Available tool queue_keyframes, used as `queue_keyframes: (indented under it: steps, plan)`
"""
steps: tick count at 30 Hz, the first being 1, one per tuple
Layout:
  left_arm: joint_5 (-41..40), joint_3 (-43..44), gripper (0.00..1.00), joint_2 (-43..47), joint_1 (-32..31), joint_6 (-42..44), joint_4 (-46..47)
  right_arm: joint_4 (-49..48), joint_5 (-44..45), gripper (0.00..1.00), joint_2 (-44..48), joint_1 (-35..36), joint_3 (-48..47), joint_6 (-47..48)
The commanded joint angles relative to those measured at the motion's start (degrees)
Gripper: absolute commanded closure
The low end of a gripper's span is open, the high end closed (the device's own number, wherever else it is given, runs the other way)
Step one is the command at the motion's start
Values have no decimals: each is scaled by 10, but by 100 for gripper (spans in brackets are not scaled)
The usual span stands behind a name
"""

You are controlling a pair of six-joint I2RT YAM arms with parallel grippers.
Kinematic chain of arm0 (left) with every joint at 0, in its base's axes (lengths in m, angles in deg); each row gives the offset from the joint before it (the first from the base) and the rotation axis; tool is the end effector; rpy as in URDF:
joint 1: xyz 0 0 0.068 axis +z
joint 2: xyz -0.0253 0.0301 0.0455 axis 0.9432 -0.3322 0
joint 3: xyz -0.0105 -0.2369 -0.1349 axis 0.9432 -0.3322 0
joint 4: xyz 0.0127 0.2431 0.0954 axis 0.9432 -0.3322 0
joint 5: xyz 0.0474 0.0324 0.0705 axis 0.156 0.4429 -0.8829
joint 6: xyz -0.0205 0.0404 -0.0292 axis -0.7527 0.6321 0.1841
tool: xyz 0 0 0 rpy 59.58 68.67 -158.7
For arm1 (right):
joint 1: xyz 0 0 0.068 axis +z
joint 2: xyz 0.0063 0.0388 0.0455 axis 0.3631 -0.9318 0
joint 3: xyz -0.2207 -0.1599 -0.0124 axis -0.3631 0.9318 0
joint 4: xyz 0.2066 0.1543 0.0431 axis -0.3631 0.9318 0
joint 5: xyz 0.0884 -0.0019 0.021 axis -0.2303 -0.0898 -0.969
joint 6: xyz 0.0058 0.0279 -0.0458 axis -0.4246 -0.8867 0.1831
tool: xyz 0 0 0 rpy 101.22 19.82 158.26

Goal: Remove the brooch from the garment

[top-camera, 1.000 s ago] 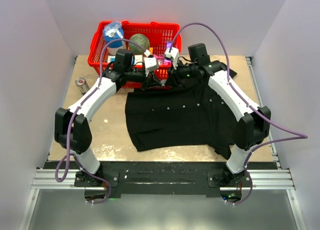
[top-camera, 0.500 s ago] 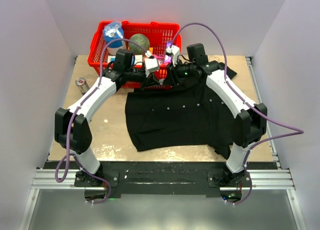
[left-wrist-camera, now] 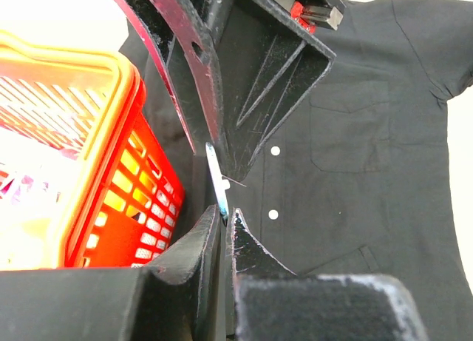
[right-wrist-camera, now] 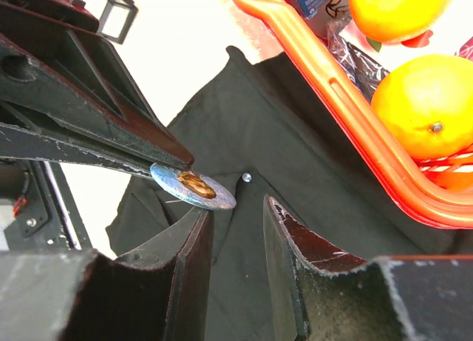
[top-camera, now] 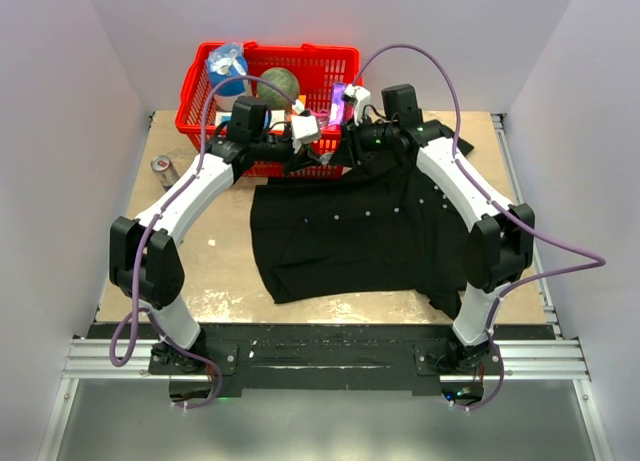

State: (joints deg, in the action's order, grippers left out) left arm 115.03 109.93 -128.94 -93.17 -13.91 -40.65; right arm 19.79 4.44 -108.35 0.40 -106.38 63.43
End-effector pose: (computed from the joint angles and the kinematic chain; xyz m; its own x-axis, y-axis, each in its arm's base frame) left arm 0.3525 -0.1753 0.3376 0.0141 0.3640 -0.9313 0.9709 0.2177 0.0998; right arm 0.3856 0.1767 0.3421 -0.5024 -0.2493 -0.8279 -0.7828 0.5378 0.3131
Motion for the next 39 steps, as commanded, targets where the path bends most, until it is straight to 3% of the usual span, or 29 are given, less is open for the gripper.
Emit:
queue_keyframes:
  steps: [1,9,33,39]
  plan:
    - [77,21,100,23,-20,-3,-25,-92,11,65,-3,-23,-5,-12]
    - [82,18,100,19,-20,-26,-11,-107,-80,57,5,-21,-4,10]
    - [90,22,100,6,-22,-41,2,-119,-100,48,8,-13,-11,1]
    - [90,26,100,5,-23,-40,1,-118,-62,47,6,-14,-12,-9]
